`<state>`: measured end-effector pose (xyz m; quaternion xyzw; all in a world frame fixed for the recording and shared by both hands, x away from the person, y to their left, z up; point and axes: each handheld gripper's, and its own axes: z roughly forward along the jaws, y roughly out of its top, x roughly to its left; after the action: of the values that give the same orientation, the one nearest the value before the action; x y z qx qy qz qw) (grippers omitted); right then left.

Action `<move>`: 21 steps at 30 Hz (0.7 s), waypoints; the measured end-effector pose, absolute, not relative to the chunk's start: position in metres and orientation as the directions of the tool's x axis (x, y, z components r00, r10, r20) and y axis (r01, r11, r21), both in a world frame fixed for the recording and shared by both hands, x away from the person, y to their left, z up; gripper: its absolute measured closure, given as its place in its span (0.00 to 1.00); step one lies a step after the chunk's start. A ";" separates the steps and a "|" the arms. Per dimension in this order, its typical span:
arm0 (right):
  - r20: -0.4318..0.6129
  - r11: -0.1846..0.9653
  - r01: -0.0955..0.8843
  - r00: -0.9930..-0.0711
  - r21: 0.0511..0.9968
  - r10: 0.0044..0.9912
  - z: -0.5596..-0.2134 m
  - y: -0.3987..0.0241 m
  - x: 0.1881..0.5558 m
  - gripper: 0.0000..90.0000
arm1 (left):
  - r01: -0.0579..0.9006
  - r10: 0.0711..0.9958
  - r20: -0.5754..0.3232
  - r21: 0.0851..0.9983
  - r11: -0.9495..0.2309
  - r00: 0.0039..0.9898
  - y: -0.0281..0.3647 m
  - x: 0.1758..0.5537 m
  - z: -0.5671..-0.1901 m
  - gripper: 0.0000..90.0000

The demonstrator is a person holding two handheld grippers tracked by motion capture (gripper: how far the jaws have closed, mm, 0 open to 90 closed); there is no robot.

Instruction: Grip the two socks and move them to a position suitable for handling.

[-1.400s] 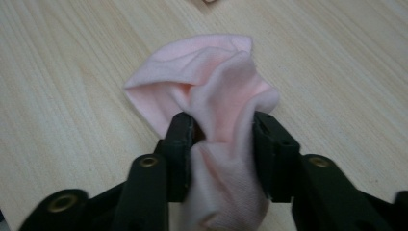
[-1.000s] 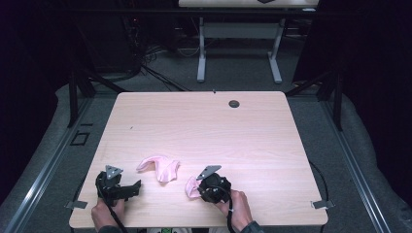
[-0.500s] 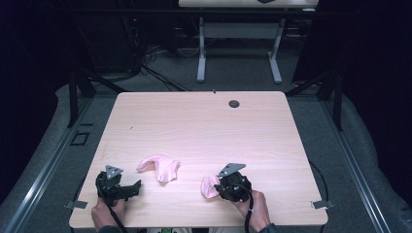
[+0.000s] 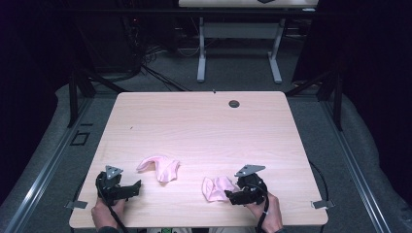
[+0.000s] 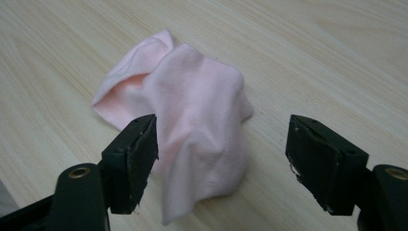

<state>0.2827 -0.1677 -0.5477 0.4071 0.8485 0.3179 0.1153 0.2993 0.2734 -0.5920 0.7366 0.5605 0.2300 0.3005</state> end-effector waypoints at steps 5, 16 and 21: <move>0.073 0.431 0.622 -0.618 0.653 0.782 -0.547 -0.182 0.281 0.21 | 0.678 0.960 -0.001 0.708 -0.199 0.282 0.273 0.297 -0.593 0.00; 0.106 0.367 0.637 -0.578 0.678 0.809 -0.541 -0.210 0.277 0.21 | 0.673 0.987 0.017 0.730 -0.122 0.161 0.279 0.280 -0.574 0.00; 0.118 0.339 0.658 -0.547 0.672 0.829 -0.541 -0.214 0.279 0.28 | 0.616 0.971 -0.005 0.774 -0.148 0.239 0.257 0.267 -0.549 0.00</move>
<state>0.2786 -0.2145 -0.5410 0.4598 0.8087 0.3455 0.1233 0.2666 0.2574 -0.5495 0.7106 0.5582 0.2623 0.3386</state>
